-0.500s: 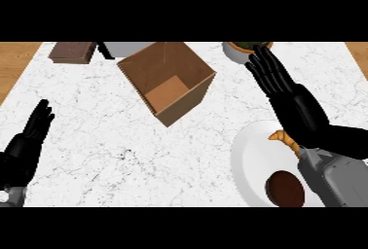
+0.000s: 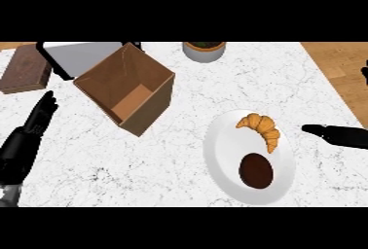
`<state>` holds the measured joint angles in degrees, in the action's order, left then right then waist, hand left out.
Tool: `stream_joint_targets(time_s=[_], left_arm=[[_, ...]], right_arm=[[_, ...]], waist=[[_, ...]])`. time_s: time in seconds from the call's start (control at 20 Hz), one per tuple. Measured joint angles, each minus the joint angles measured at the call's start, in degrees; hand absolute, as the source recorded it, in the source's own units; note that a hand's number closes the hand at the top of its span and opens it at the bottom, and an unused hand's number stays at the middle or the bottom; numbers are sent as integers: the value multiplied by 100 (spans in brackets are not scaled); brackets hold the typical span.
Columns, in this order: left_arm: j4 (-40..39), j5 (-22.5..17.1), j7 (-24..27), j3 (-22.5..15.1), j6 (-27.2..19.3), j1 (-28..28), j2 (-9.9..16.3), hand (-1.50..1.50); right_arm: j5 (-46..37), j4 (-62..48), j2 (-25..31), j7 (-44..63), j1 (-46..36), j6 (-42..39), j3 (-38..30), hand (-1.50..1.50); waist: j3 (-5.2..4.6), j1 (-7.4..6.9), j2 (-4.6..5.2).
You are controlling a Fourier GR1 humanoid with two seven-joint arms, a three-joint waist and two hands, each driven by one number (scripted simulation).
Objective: Pick the cupcake from the plate and place it in the cardboard box
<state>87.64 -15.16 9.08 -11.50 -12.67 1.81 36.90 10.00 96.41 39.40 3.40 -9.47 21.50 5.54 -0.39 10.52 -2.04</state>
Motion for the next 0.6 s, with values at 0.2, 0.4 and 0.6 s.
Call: stream_joint_targets(time_s=[0.2, 0.4, 0.6], left_arm=[[153, 71, 13, -157, 195, 102, 39, 0], [236, 148, -3, -286, 286, 250, -16, 0], [324, 206, -54, -377, 400, 364, -31, 0]], right_arm=[[-683, 595, 527, 186, 1075, 471, -164, -150], [-1431, 1372, 1044, 318, 2139, 651, -157, -150], [-2071, 2285, 1531, 993, 3026, 601, -117, -150]], waist=[[10, -51, 19], [12, -208, 57], [8, -419, 95]])
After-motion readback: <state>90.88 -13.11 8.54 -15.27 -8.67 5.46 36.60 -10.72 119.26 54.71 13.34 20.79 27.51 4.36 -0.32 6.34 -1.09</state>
